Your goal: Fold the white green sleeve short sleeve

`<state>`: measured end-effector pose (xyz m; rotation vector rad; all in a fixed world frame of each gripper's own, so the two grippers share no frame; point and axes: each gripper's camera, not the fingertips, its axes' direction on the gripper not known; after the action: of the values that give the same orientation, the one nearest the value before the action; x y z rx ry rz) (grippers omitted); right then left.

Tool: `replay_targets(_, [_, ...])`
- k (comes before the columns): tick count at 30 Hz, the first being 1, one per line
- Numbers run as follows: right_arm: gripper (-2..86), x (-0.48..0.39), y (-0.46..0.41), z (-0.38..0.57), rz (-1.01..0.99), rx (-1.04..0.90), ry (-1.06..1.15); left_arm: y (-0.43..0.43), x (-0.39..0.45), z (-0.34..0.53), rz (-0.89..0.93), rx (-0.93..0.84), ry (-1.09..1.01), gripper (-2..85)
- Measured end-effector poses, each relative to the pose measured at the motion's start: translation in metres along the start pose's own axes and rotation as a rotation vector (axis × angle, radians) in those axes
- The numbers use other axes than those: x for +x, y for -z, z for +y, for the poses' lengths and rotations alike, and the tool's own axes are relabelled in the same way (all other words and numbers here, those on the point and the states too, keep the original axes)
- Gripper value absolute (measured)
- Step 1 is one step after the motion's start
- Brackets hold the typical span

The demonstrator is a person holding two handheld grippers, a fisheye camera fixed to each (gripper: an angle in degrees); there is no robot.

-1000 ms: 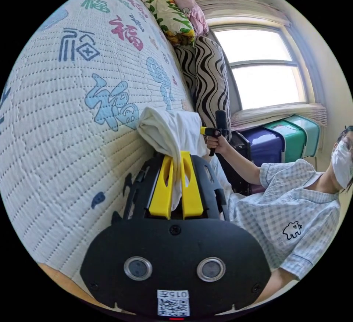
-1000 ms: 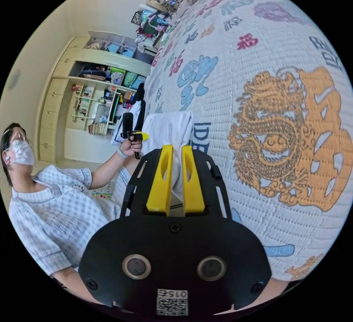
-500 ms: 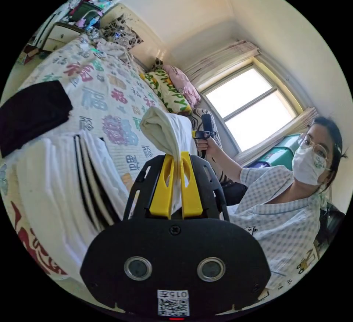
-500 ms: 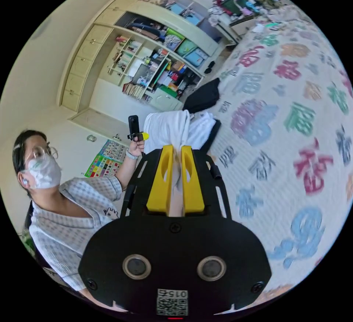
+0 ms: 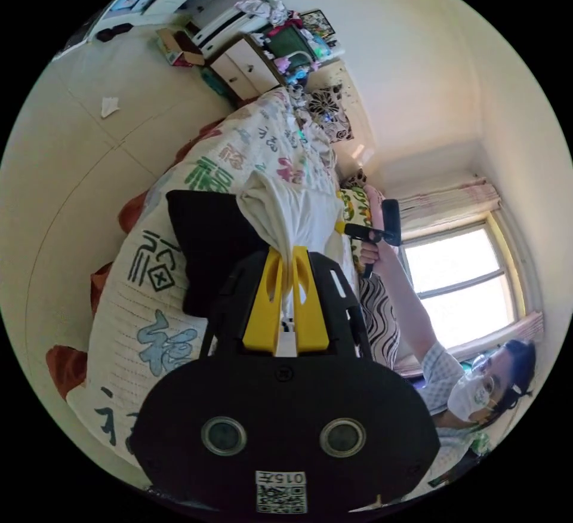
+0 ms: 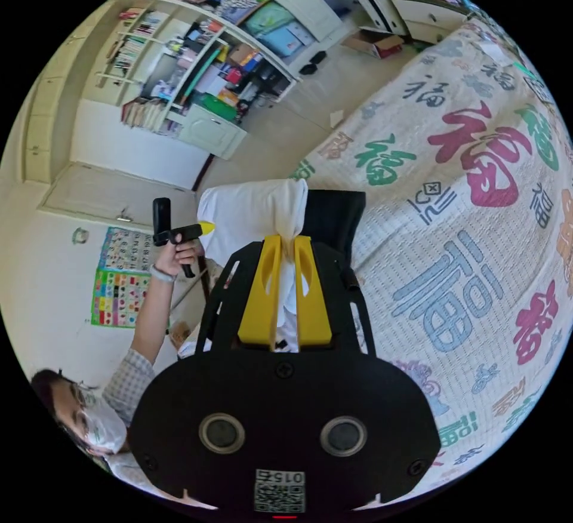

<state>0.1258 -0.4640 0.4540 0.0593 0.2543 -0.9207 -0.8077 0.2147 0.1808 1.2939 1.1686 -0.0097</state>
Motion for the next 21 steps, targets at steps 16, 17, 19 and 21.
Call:
replay_targets(16, [5.2,-0.093,-0.017,0.129,0.376,0.117,0.173,0.043,0.136,0.210,-0.275,-0.024,-0.439,9.6])
replay_targets(17, [5.4,-0.109,-0.016,0.160,0.365,0.089,0.222,0.045,0.152,0.246,-0.253,-0.026,-0.461,10.0])
replay_targets(19, [5.5,-0.129,-0.013,0.209,0.340,0.093,0.260,0.043,0.169,0.292,-0.302,-0.030,-0.461,10.6])
replay_targets(21, [5.4,-0.147,-0.010,0.261,0.305,0.111,0.275,0.038,0.179,0.327,-0.415,-0.030,-0.435,11.6])
